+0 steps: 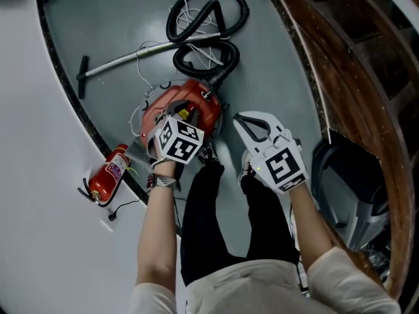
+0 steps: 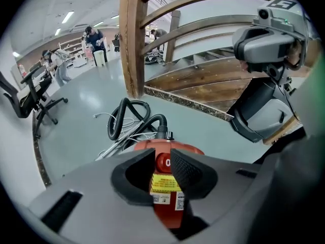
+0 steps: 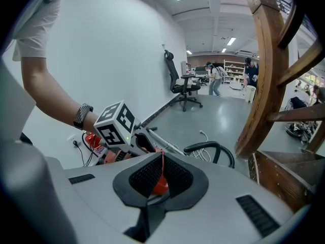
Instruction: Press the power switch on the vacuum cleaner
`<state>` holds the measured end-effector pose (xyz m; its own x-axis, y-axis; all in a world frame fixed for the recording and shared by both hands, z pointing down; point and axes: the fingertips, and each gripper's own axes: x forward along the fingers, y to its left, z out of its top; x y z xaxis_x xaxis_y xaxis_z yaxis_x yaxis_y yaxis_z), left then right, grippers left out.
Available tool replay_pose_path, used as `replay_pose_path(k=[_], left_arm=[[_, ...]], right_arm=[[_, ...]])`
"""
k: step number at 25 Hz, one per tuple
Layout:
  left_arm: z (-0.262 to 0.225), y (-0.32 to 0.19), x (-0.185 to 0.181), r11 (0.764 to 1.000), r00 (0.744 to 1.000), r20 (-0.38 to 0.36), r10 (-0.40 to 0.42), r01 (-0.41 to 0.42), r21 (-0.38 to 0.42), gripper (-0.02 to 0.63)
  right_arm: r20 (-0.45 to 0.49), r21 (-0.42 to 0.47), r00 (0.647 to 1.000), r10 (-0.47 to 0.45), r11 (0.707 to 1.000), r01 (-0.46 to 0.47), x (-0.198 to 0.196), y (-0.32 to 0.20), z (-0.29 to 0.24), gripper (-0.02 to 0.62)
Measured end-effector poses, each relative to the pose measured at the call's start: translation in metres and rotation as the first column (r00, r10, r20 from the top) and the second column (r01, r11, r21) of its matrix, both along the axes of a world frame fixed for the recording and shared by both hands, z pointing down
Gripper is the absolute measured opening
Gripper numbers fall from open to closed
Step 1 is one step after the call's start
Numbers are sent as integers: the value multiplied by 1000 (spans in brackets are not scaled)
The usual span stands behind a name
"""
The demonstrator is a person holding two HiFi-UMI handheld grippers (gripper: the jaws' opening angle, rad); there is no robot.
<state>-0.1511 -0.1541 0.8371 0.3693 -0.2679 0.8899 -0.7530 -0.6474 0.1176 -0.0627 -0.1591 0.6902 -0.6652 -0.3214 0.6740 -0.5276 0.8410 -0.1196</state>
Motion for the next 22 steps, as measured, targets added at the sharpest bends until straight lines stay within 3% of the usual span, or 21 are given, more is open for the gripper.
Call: replay_pose_path(k=[2,7,22], left_arm=[[0,-1,-2,1000,1000,8,-3,3,-5,94],[8,-2,-14,996,990,112,83,-81,-26,141],[13,-5,-14,996,995,64,82,-80,-39,189]], right_arm=[[2,-1,1000,5,1000,-5,0,-1,1,31],[-5,-10,1000,1,1000,-1,0,0,7,31],[1,-26,1000,21,999,-21,1,0,18,31]])
